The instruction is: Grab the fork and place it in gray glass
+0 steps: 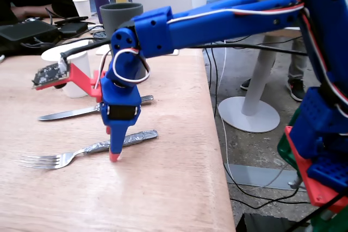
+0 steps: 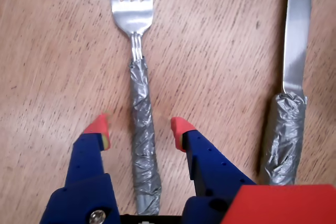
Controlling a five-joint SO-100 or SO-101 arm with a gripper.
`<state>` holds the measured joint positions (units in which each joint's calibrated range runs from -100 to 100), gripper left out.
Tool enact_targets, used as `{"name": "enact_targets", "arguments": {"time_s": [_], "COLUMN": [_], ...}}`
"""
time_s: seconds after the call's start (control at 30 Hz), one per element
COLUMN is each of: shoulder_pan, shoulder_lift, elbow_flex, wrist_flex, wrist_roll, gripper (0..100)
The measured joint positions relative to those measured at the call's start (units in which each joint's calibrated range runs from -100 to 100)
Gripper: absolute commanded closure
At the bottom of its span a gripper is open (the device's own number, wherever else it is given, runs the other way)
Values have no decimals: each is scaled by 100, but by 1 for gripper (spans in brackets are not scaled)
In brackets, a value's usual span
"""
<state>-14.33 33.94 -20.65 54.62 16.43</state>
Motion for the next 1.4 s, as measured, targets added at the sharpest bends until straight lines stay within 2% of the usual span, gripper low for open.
{"name": "enact_targets", "arguments": {"time_s": [0.53, 0.6, 0.7, 1.4], "shoulder_pan": [-9, -9, -85, -75], "shoulder_lift": [208, 294, 294, 294], "elbow_flex": [-189, -298, -316, -316], "wrist_flex": [108, 116, 116, 116], "wrist_roll": [-5, -5, -10, 24], "gripper": [66, 73, 100, 100]}}
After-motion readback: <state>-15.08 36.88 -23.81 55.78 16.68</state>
